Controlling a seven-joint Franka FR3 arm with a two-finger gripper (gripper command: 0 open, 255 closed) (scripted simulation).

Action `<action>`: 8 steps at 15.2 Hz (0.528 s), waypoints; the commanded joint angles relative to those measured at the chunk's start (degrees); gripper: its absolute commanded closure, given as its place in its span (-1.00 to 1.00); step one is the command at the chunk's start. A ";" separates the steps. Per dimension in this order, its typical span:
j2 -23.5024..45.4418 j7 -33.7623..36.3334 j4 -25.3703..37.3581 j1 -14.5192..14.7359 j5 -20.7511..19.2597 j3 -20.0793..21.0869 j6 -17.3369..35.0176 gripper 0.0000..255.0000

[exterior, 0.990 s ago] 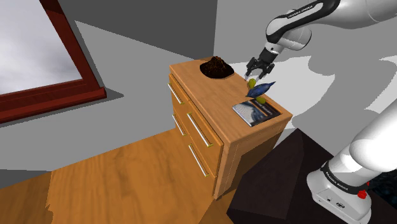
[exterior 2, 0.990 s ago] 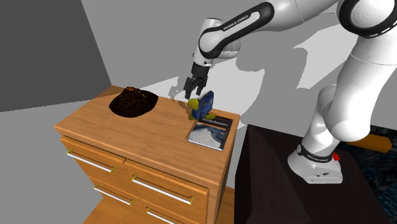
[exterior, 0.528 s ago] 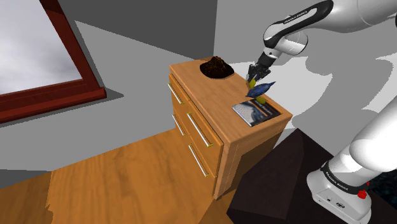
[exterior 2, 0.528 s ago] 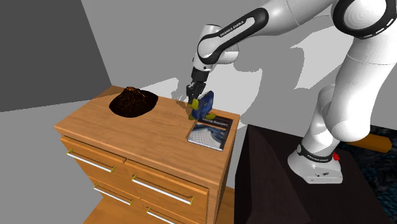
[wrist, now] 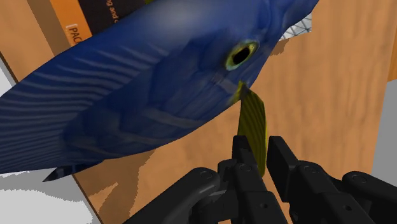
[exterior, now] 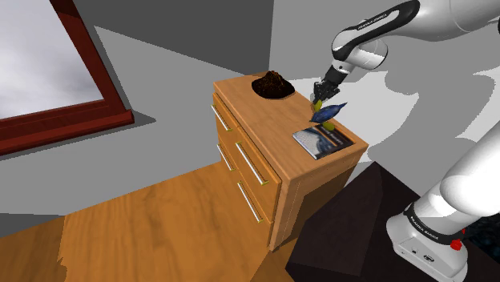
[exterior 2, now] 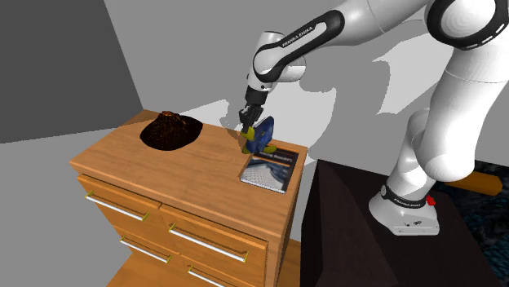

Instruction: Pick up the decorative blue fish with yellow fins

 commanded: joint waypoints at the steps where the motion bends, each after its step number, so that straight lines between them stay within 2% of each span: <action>1: -0.47 0.44 0.17 0.00 -0.41 -0.04 -0.60 1.00; 8: -3.27 3.19 2.43 -0.11 -2.87 -0.26 -5.18 1.00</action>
